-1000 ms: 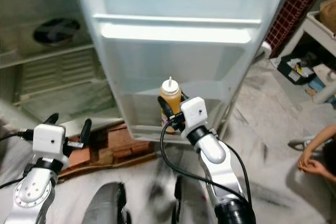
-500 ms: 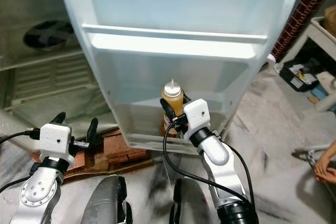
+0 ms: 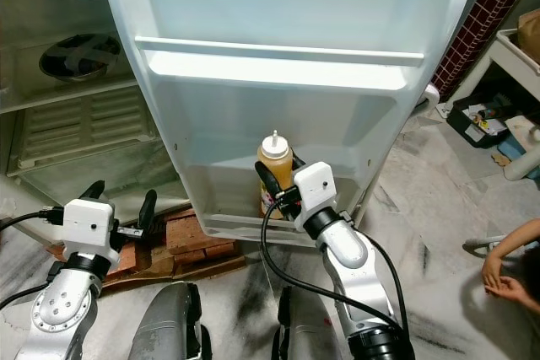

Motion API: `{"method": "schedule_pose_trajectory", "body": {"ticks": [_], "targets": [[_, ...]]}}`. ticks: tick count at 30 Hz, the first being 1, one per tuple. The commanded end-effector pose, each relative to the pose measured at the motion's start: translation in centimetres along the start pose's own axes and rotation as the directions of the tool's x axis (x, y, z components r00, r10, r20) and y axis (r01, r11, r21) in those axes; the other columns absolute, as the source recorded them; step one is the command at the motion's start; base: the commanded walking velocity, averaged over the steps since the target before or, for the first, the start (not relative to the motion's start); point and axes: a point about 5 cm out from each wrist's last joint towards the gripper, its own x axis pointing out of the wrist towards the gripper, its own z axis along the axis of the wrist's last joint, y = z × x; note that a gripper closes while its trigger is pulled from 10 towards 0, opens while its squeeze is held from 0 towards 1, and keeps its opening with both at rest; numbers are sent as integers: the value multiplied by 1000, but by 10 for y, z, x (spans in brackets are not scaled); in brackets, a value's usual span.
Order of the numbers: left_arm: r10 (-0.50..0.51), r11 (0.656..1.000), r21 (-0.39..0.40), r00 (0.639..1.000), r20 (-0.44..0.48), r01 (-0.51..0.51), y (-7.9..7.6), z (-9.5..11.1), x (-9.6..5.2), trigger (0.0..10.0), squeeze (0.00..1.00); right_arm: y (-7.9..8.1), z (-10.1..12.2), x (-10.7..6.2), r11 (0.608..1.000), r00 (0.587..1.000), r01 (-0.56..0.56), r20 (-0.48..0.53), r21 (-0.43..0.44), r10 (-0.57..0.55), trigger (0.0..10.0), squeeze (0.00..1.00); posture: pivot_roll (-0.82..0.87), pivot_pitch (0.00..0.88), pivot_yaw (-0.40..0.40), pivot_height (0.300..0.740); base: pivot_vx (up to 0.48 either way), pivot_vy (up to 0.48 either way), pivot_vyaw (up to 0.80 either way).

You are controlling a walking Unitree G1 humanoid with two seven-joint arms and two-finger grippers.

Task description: Restocking fridge

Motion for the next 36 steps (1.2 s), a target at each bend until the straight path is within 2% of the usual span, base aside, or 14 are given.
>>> {"method": "schedule_pose_trajectory", "body": {"ticks": [1, 14, 24, 31, 36], "targets": [[9, 1000, 13, 1000, -18, -9, 3, -4, -2, 10000, 0, 1, 3, 1, 1000, 1000, -8, 14, 3, 8, 10000, 0, -5, 130, 14, 608, 0, 0, 0], [10, 1000, 22, 1000, -20, -9, 3, -4, -2, 10000, 0, 2, 2, 1, 1000, 1000, -8, 16, 2, 8, 10000, 0, -2, 129, 16, 528, 0, 0, 0], [38, 999, 40, 999, -28, -36, 6, -5, -1, 10000, 0, 3, -1, 5, 1000, 1000, -11, -6, -2, 11, 10000, 0, 0, 136, 18, 528, 0, 0, 0], [66, 997, 42, 997, -29, -65, 8, -4, 0, 10000, 0, 12, -2, 14, 996, 997, -83, -13, -30, 82, 10000, 0, 11, 152, 18, 528, 0, 0, 0], [166, 985, 46, 985, -41, -164, 21, -5, -9, 10000, 0, 17, 3, 25, 992, 993, -118, 20, -41, 119, 10000, 0, 29, 178, 14, 528, 0, 0, 545]]}}
